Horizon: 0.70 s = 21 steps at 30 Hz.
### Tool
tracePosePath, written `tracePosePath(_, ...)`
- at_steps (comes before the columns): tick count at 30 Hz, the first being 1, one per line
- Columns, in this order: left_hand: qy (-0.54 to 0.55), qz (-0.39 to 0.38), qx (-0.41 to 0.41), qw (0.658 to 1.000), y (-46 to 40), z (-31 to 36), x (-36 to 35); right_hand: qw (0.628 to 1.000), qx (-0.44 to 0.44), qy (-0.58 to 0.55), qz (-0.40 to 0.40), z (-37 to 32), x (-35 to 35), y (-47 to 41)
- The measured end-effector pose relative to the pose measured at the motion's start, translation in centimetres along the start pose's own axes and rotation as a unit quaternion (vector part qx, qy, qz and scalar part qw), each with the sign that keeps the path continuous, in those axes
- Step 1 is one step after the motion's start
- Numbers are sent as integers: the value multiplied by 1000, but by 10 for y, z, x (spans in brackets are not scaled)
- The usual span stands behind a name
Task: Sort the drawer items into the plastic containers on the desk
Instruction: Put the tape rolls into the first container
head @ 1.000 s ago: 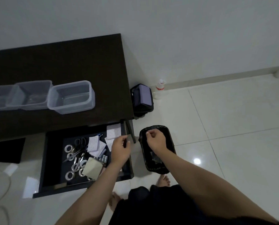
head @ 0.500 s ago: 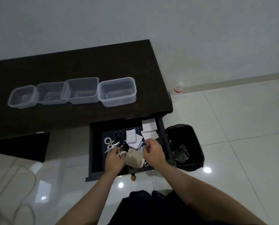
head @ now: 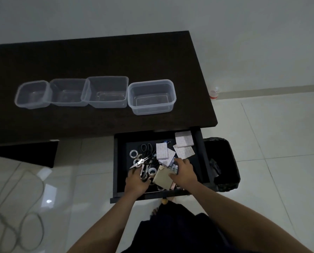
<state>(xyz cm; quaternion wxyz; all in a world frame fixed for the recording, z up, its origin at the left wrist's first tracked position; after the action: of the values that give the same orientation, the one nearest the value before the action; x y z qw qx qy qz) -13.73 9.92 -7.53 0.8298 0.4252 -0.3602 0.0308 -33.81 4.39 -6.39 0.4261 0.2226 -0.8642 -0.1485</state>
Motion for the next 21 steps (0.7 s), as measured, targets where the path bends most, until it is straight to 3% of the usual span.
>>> tracePosePath(10,-43,16,15,999,-46,18,24,989,8,143,-17,-3,22,-76)
tracePosePath(21,-100,-53,11,993,-83,47,24,984,-8,140,-111,12,33,-114)
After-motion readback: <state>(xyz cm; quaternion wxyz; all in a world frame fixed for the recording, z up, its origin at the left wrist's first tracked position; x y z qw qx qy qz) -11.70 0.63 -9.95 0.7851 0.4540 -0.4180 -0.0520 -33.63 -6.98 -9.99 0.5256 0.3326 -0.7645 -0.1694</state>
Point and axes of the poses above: each hand's wrist, its own y-axis away from the middle knuckle, its own x-axis out of the back of the hand, z = x × y, the point moved 4 cm from there along -y, towards the middle knuckle, and after that the axes turned 10 degrees about x, right-handed, at the moved point
